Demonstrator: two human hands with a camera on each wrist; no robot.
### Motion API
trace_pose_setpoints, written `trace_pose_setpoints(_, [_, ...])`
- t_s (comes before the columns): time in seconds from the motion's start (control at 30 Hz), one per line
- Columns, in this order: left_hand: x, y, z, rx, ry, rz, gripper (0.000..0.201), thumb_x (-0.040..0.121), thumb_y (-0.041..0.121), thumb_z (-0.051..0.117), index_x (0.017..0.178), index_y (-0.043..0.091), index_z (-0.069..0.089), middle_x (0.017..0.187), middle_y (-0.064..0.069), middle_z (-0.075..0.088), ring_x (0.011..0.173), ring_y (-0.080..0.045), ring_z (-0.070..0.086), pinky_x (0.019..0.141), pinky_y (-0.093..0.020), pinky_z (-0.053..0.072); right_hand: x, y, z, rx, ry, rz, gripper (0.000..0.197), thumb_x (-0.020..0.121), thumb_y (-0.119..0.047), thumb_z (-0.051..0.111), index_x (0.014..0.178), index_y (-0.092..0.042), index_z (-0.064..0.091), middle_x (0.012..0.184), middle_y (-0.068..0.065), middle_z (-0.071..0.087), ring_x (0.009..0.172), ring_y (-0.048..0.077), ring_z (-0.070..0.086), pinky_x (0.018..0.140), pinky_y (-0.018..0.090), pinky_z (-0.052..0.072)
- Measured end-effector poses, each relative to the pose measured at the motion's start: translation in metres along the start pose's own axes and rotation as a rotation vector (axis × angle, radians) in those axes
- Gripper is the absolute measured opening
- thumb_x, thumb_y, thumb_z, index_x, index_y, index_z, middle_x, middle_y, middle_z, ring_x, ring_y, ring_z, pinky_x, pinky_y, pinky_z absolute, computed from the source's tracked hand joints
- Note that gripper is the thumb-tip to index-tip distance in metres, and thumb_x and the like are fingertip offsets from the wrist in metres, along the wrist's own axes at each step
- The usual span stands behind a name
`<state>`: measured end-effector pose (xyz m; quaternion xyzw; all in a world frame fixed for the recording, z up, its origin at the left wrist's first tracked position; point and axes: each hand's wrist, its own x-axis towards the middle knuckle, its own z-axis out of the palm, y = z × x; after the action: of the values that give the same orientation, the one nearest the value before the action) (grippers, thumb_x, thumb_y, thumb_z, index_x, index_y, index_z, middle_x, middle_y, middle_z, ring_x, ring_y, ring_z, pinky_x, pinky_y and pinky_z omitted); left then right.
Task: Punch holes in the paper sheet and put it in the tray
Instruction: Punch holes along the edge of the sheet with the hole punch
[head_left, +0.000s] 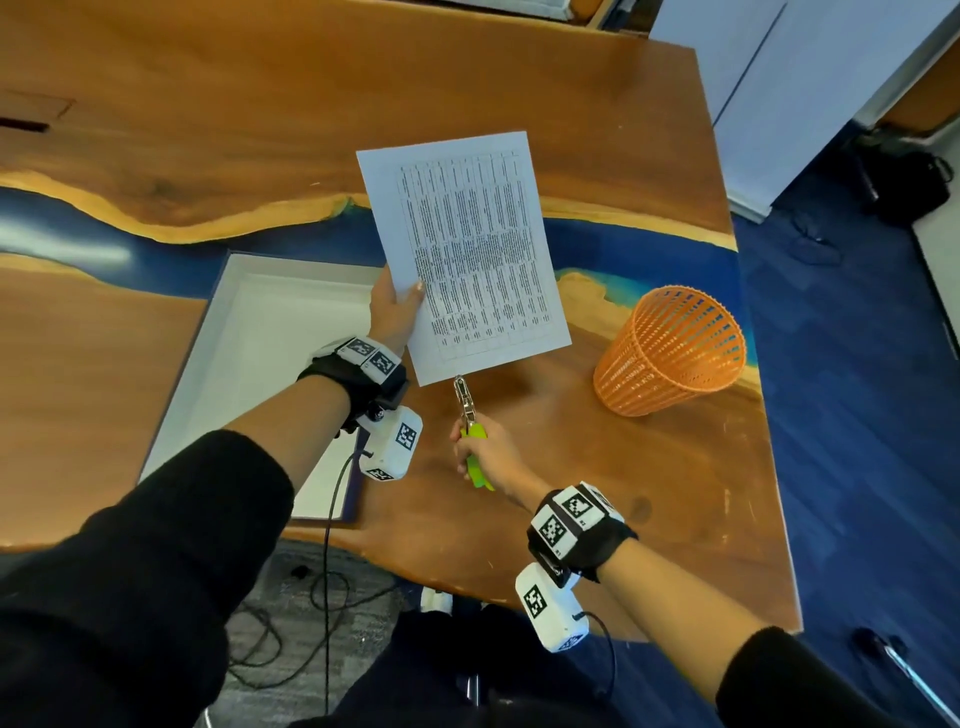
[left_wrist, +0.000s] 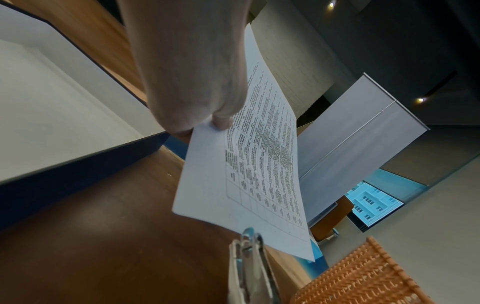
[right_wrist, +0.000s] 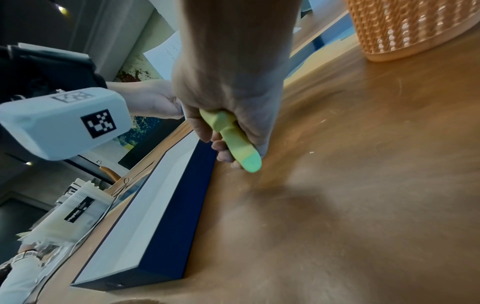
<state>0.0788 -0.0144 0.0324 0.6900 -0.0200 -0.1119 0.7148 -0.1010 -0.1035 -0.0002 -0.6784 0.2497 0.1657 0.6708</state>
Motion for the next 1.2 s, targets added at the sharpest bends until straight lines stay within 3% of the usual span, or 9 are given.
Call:
trace_pose_setpoints(0.13, [0.001,0.0,0.002,-0.012,-0.004,-0.009,0.045,0.094,0.003,0.052,0.137,0.002,0.04,0.135,-0.018,0.053,0.117,-0.026,0.056,0.096,-0.041,0.05,0.005,0.0,0.002,-0.017,0.0,0.012,0.025,0.068,0.008,0.047,0.069,-0.018,0.049,0.059,0.007,0.046,0.045,0.02,0.045,0.048,0.028,0.039])
trace_pose_setpoints(0.37, [0.002,-0.002,0.002,0.003,-0.018,-0.047,0.048,0.094,0.007,0.055,0.139,0.005,0.039,0.136,-0.016,0.053,0.121,-0.03,0.056,0.099,-0.052,0.047,0.006,0.001,0.003,-0.004,0.021,0.004,0.019,0.057,-0.003,0.047,0.065,-0.02,0.05,0.054,0.008,0.047,0.044,0.02,0.045,0.048,0.027,0.04])
trace_pose_setpoints(0.57, [-0.003,-0.005,0.005,-0.01,-0.054,-0.048,0.045,0.095,0.006,0.053,0.138,0.006,0.04,0.136,-0.015,0.054,0.12,-0.028,0.057,0.098,-0.048,0.049,0.007,-0.001,0.003,0.005,0.047,-0.009,0.02,0.056,-0.002,0.047,0.067,-0.018,0.05,0.059,0.01,0.045,0.045,0.021,0.044,0.049,0.028,0.038])
trace_pose_setpoints(0.83, [-0.007,-0.01,0.007,-0.015,-0.063,-0.082,0.045,0.094,0.008,0.054,0.137,0.009,0.04,0.135,-0.015,0.054,0.12,-0.03,0.057,0.098,-0.054,0.047,0.007,-0.008,0.002,-0.047,0.03,0.001,0.02,0.056,0.001,0.044,0.068,-0.014,0.046,0.053,0.004,0.042,0.043,0.02,0.039,0.046,0.027,0.035])
trace_pose_setpoints(1.2, [-0.01,-0.011,0.007,-0.037,-0.078,-0.085,0.048,0.095,0.007,0.053,0.14,0.005,0.038,0.136,-0.015,0.054,0.121,-0.029,0.057,0.098,-0.048,0.049,0.005,-0.008,0.005,-0.065,0.051,0.027,0.02,0.05,0.0,0.044,0.056,-0.019,0.04,0.044,-0.003,0.041,0.039,0.02,0.033,0.041,0.024,0.03])
